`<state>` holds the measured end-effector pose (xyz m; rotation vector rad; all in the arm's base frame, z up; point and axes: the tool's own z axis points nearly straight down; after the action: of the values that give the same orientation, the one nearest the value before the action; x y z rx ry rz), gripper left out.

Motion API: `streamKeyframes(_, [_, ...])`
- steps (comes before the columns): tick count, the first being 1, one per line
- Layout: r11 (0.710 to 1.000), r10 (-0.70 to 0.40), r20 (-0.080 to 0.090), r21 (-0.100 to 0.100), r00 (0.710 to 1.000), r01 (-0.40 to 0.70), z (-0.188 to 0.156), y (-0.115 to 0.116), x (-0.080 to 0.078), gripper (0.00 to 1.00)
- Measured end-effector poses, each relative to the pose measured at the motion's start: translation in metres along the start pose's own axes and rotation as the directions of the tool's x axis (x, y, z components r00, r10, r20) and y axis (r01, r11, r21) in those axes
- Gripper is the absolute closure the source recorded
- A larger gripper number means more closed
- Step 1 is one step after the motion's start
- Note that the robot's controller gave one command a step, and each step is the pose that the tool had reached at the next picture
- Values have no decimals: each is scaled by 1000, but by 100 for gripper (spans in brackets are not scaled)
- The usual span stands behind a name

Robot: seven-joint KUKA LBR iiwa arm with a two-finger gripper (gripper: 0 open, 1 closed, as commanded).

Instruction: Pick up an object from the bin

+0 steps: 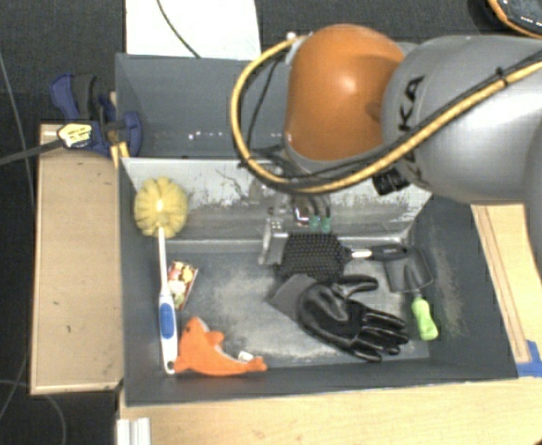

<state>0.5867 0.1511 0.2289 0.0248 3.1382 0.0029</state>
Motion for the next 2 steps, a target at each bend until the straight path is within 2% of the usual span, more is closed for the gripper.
streamKeyframes(1, [1000, 0, 0, 0, 1000, 0, 0, 0, 0, 0])
streamKeyframes(2, [953, -302, 2, 0, 953, 302, 55, -6, 36, 0])
